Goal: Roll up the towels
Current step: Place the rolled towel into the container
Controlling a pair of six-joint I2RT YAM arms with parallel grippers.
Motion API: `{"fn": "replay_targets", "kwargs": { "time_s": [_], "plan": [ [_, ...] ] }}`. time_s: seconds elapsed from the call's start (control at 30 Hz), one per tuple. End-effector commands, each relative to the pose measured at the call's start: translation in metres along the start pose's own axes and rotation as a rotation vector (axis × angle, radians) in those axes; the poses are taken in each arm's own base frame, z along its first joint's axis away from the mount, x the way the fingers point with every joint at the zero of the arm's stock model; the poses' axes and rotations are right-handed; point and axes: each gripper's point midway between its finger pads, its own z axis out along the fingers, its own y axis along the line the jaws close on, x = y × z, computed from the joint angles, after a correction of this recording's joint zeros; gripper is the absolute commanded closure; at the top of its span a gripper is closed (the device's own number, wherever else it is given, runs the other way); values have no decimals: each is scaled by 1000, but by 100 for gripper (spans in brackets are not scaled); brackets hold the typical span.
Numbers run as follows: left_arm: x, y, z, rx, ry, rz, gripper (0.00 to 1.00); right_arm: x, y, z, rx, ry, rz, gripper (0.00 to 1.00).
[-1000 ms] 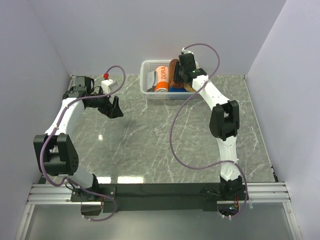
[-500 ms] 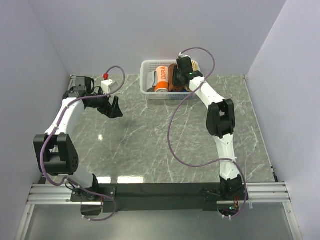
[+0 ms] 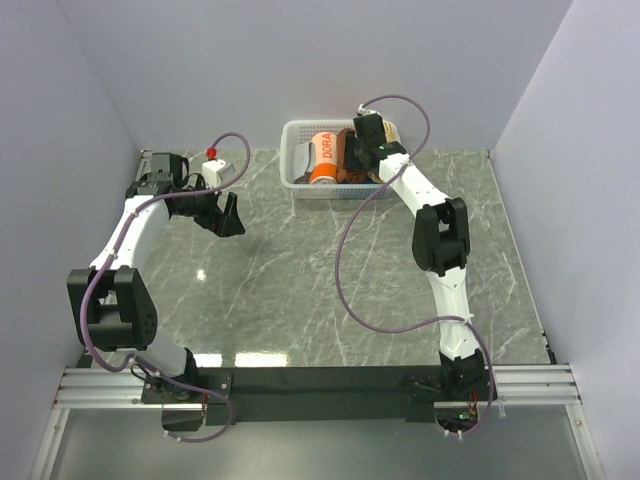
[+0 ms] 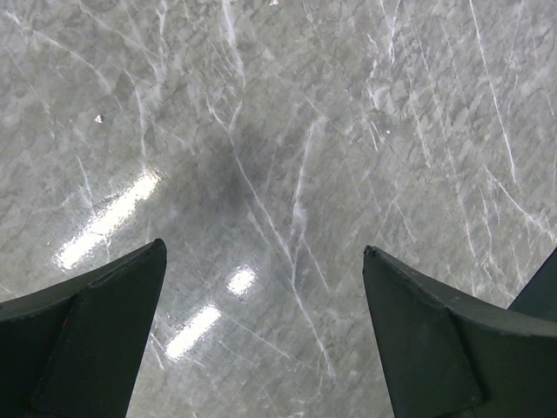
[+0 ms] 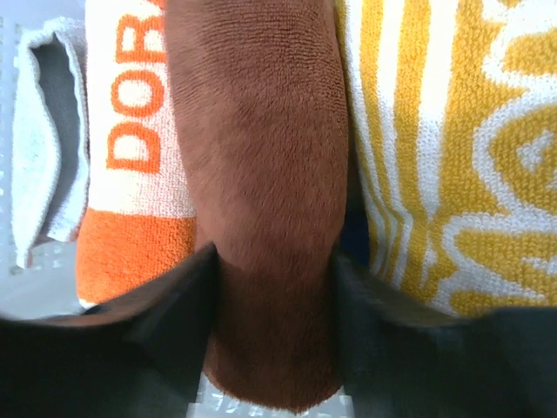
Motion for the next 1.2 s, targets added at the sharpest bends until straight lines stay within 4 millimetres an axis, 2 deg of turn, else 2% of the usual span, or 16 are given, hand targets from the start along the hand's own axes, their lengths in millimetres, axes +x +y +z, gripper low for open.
{"fn": "replay_targets", "kwargs": {
  "time_s": [0.0,0.07,0.23,0.43,0.63,0.67,0.73,0.8,0.87,0.93,0.97,1.0,1.03,1.07,1.1,1.17],
  "plan": [
    [-2,-5,0,15,-14,-9,0,-49,4,-22,-25,-127,14,39],
    [-2,-4,0,16,-17,-8,1,-51,4,-27,-23,-132,18,31],
    [-3,-5,1,21,-26,-7,0,-60,4,-43,-22,-149,29,30],
    [-8,-5,-1,12,-35,-3,1,-72,15,-68,-48,-177,29,27],
    [-16,1,-4,-13,-39,-34,0,-86,20,-101,-60,-212,9,21],
    [-22,4,-6,-24,-48,-29,1,-93,22,-113,-74,-227,6,20],
    [-30,10,-9,-54,-63,-39,1,-94,23,-124,-85,-230,-41,18],
    [-43,15,-15,-102,-100,-25,1,-97,31,-144,-132,-223,-116,16],
    [-57,28,-21,-198,-139,-8,0,-93,32,-165,-162,-200,-161,14],
    [-63,41,-28,-301,-147,-26,0,-81,34,-177,-208,-162,-233,14],
    [-68,42,-31,-322,-151,-22,1,-81,32,-195,-217,-162,-251,14],
    [-66,45,-31,-330,-139,-31,1,-63,30,-196,-251,-118,-297,13],
    [-69,39,-28,-332,-129,-23,0,-59,29,-214,-265,-117,-312,13],
    [-68,38,-27,-330,-126,-28,0,-52,28,-221,-282,-103,-322,13],
    [-68,35,-27,-320,-129,-25,1,-28,22,-218,-294,-49,-345,13],
    [-69,23,-25,-309,-146,-1,1,1,18,-233,-348,6,-351,12]
  ]
}}
